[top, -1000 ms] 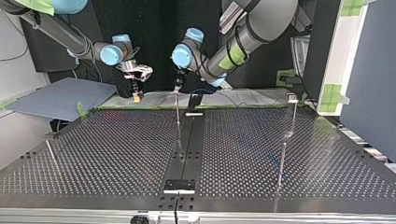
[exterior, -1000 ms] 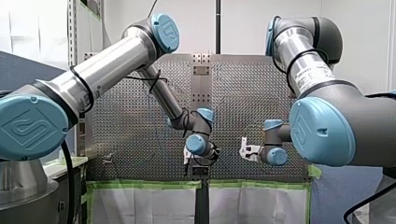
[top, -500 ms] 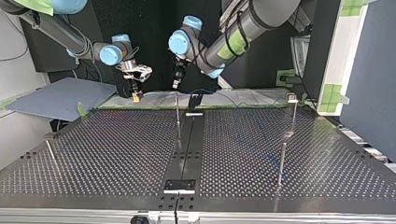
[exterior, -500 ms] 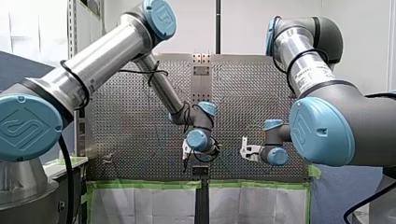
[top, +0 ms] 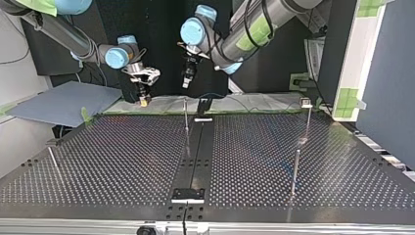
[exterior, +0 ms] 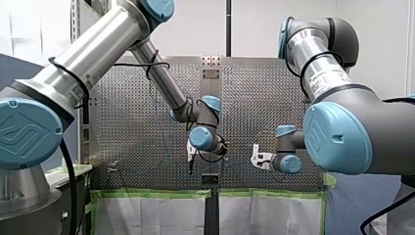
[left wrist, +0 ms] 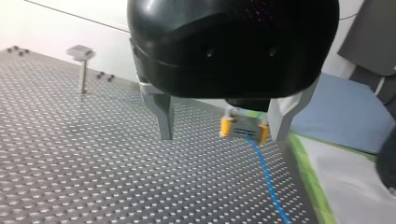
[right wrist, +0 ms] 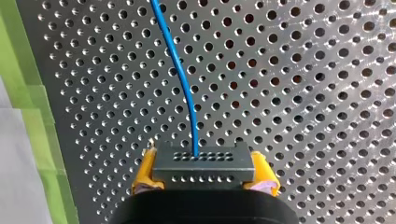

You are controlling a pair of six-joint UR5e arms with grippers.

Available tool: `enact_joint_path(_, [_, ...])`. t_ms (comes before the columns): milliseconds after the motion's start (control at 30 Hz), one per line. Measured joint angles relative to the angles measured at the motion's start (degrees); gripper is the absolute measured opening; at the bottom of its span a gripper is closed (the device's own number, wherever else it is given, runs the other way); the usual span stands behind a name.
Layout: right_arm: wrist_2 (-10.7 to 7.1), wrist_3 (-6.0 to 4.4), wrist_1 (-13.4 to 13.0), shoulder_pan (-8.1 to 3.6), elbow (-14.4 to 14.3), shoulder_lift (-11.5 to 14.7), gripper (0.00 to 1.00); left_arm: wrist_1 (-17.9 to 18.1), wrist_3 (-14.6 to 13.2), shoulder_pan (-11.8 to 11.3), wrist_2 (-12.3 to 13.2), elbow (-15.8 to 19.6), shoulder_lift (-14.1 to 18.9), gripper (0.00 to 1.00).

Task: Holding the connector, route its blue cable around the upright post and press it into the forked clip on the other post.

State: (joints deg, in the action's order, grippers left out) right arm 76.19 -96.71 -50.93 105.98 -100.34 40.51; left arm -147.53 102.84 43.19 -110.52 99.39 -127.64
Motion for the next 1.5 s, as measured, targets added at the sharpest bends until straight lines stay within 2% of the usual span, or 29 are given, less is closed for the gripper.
enact_joint_path(200, [-0.36, -0.09, 0.3, 0.1, 0.0, 0.0, 0.0, 2.8, 2.3, -0.4, 0.3, 2.9, 3.0, 1.0])
enact_joint_path(367, [-0.41, -0.17, 0.3, 0.21, 0.0, 0.0, 0.0, 4.7, 3.1, -0.5, 0.3, 5.4, 5.4, 1.0])
enact_joint_path(967, [-0.54, -0.47, 0.4, 0.39, 0.0, 0.0, 0.0, 5.2, 3.0, -0.2, 0.2, 15.0, 15.0, 1.0])
enact_joint_path(1200, [-1.05, -0.51, 0.2, 0.38, 0.0, 0.0, 0.0, 5.3, 1.8, -0.2, 0.4, 18.6, 18.6, 1.0])
enact_joint_path(1500, [-1.12, -0.51, 0.2, 0.41, 0.0, 0.0, 0.0, 8.0, 0.4, -0.2, 0.4, 23.2, 23.2, 1.0])
